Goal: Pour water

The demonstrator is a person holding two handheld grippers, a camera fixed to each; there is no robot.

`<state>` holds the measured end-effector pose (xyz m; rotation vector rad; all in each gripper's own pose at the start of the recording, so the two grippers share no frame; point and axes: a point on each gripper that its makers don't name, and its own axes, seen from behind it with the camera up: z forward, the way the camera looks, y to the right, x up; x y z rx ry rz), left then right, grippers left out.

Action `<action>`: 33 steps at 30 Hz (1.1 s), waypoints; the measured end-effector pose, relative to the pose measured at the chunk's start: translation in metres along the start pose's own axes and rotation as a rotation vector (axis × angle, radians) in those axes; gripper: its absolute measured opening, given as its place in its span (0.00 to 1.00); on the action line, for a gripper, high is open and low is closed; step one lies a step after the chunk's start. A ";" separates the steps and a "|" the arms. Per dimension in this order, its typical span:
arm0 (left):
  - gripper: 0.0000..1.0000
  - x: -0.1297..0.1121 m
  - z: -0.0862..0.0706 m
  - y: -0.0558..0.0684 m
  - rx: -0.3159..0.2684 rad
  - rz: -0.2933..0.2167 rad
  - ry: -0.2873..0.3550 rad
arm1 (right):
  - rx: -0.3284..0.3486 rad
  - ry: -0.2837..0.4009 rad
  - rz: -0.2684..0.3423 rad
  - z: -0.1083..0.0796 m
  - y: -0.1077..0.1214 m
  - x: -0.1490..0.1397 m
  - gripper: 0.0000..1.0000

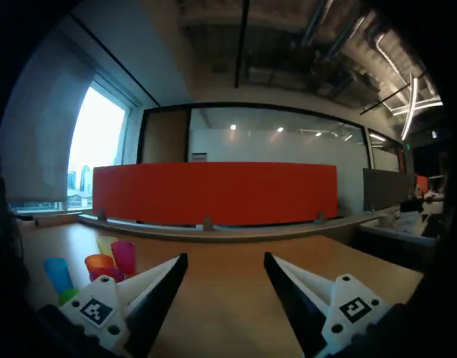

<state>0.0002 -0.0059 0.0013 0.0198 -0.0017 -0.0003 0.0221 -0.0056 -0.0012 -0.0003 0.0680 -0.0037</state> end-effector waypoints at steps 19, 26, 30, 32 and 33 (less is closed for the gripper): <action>0.86 0.000 -0.002 0.000 0.000 0.000 0.000 | 0.007 -0.017 0.043 -0.002 0.009 -0.010 0.99; 0.86 0.000 -0.002 -0.001 0.001 0.000 0.000 | 0.008 -0.043 0.025 -0.001 0.006 -0.019 0.99; 0.86 0.000 -0.002 -0.001 0.000 0.000 0.000 | 0.001 -0.055 0.015 0.000 0.006 -0.022 0.99; 0.86 0.000 -0.002 -0.001 0.001 0.000 0.000 | -0.001 -0.060 0.011 0.000 0.006 -0.023 0.99; 0.86 0.000 -0.002 -0.001 0.001 0.000 0.000 | -0.002 -0.062 0.010 0.000 0.006 -0.023 0.99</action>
